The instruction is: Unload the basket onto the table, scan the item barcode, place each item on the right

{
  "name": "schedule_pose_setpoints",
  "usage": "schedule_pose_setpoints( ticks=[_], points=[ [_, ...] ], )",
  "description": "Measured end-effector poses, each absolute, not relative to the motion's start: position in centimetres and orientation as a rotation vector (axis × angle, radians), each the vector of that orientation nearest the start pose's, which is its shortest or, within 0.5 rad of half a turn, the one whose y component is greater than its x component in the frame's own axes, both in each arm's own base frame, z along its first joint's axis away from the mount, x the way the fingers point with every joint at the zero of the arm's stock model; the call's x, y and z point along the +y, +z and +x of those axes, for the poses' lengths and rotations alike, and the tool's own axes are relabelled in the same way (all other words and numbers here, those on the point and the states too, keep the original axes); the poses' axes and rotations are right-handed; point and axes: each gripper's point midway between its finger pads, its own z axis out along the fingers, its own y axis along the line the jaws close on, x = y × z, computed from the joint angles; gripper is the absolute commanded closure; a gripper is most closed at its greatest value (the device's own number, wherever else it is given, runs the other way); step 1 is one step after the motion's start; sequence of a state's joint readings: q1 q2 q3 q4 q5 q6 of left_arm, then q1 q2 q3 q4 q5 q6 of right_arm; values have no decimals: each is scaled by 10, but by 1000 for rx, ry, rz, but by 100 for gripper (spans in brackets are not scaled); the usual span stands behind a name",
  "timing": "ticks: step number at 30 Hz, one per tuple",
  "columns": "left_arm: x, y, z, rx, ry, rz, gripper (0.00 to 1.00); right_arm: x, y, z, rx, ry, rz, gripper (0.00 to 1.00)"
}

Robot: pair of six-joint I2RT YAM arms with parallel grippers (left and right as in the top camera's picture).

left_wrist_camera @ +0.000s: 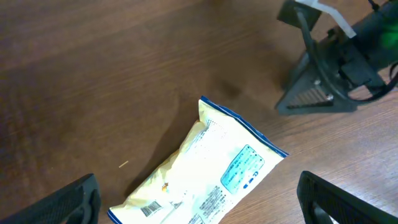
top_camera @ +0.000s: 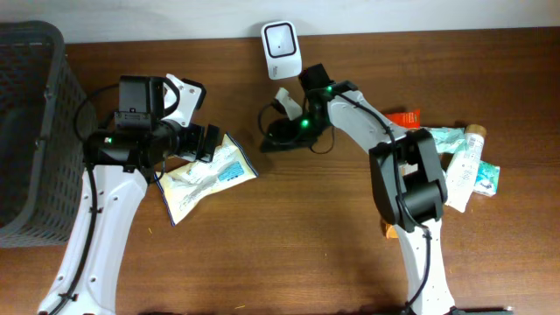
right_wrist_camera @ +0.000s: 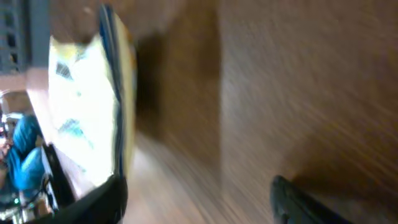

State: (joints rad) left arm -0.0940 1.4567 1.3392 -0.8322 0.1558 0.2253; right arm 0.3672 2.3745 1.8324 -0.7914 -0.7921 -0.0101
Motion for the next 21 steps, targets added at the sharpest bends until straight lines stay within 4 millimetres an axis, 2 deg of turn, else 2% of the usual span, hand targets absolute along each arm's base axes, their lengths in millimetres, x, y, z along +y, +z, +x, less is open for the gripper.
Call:
schedule_pose_setpoints(
  ticks=[2,7,9,11,14,18,19,21],
  points=[
    [-62,208,378,2468,-143,461,1,309,37,422,2660,1228,-726,14],
    [-62,208,378,2468,-143,461,1,369,37,374,2647,1275,-915,17],
    [-62,208,378,2468,-143,461,1,392,30,356,2660,1306,-945,32],
    [-62,208,378,2468,-143,461,1,401,27,352,2687,1346,-897,59],
    [-62,208,378,2468,-143,461,1,400,12,352,2770,1371,-787,96],
    [-62,208,378,2468,-143,461,1,387,17,364,2755,1456,-723,96],
    [-62,208,378,2468,-143,461,1,374,20,372,2746,1487,-698,96],
    [-62,208,378,2468,-143,461,1,331,22,393,2756,1492,-612,96]
  ],
)
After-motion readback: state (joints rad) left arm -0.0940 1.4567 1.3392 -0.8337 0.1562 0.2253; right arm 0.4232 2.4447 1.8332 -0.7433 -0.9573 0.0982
